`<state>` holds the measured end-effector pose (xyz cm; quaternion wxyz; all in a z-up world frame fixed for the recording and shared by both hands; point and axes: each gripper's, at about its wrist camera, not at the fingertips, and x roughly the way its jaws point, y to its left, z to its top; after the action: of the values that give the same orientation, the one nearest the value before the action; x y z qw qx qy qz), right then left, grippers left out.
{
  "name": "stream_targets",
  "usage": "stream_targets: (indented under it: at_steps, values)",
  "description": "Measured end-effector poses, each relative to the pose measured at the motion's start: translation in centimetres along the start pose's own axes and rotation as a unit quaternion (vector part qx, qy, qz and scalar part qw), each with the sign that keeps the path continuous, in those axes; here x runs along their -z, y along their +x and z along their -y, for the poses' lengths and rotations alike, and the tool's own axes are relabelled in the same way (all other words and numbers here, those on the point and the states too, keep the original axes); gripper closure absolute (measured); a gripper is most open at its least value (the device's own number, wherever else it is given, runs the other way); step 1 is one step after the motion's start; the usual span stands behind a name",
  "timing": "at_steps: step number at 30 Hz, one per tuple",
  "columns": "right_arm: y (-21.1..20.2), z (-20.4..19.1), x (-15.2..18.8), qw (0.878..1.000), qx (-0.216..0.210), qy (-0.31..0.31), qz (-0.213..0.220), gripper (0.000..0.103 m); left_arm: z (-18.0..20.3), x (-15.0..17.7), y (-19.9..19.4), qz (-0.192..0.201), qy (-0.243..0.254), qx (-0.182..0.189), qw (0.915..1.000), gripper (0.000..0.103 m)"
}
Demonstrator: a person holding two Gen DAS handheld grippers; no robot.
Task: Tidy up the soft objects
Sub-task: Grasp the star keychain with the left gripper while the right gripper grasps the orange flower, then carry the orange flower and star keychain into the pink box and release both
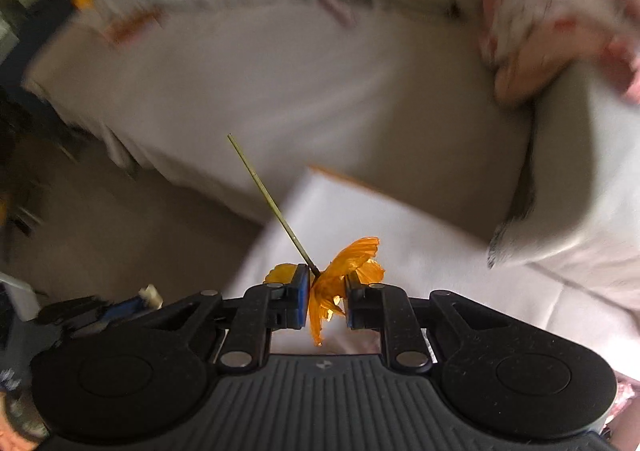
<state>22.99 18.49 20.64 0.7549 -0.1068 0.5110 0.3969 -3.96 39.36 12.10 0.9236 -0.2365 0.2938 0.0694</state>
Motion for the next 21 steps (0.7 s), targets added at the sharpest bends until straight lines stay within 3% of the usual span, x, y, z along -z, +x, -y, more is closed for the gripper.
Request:
stream_targets:
  at_steps: [5,8,12,15,18,21]
  values:
    - [-11.0,1.0,4.7,0.994,-0.006,-0.015,0.112,0.086,4.6,-2.7,-4.8,0.076,0.024,0.047,0.9957,0.081]
    - [-15.8,3.1,9.3,0.986,0.002,-0.007,0.164,0.086,9.4,-3.1,-4.7,0.086,0.049,0.112,0.9888,0.081]
    - [-18.9,7.7,15.8,0.981,0.009,0.035,0.191,0.086,17.9,-2.0,-0.4,0.033,0.087,0.19,0.9774,0.081]
    - [-19.6,11.5,20.0,0.976,0.058,0.054,0.205,0.086,24.3,-0.1,4.3,-0.027,0.105,0.229,0.9675,0.081]
    - [-20.1,14.7,24.0,0.966,0.121,0.058,0.223,0.086,29.7,2.5,9.6,-0.086,0.113,0.252,0.9572,0.081]
    - [-18.3,17.6,27.0,0.966,0.128,0.078,0.21,0.086,33.3,5.8,14.7,-0.134,0.111,0.245,0.9539,0.081]
